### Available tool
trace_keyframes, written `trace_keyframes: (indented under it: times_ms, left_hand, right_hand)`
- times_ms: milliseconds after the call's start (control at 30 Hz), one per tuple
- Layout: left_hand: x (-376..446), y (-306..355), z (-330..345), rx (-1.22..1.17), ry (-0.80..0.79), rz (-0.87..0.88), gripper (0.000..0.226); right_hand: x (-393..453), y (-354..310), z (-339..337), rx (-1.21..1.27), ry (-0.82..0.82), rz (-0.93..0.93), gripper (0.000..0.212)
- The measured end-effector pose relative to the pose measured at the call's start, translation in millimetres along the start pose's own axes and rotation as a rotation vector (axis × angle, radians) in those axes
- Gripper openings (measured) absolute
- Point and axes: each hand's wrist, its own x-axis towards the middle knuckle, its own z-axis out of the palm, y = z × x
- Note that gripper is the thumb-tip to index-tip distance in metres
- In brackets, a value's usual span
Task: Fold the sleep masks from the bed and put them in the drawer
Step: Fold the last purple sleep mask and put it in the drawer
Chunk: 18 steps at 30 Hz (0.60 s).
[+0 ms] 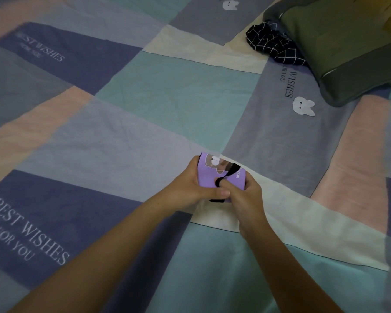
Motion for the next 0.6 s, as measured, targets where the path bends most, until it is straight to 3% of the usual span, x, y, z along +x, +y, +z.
trace_keyframes:
  times_ms: [67, 133, 367, 533, 600]
  left_hand:
    - [-1.7, -1.2, -0.3, 0.030, 0.001, -0.026, 0.075]
    - [-2.8, -2.5, -0.2, 0.049, 0.013, -0.063, 0.075]
    - [0.0, 3.2, -11.1, 0.120, -0.016, -0.188, 0.060]
    - [-1.4, 0.0, -19.4, 0.155, -0.011, -0.278, 0.024]
    - [-2.0, 0.6, -21.4, 0.165, 0.010, -0.292, 0.021]
  right_hand:
    - [1.7, -0.2, -0.6, -0.039, 0.009, 0.035, 0.026]
    - [3.8, -3.4, -2.7, -0.045, -0.013, 0.077, 0.021]
    - [8.9, -8.9, -13.3, 0.011, -0.020, 0.069, 0.010]
    - [9.4, -9.9, -19.0, -0.002, -0.197, 0.118, 0.023]
    - [8.8, -9.8, -18.3, -0.016, -0.198, 0.110, 0.019]
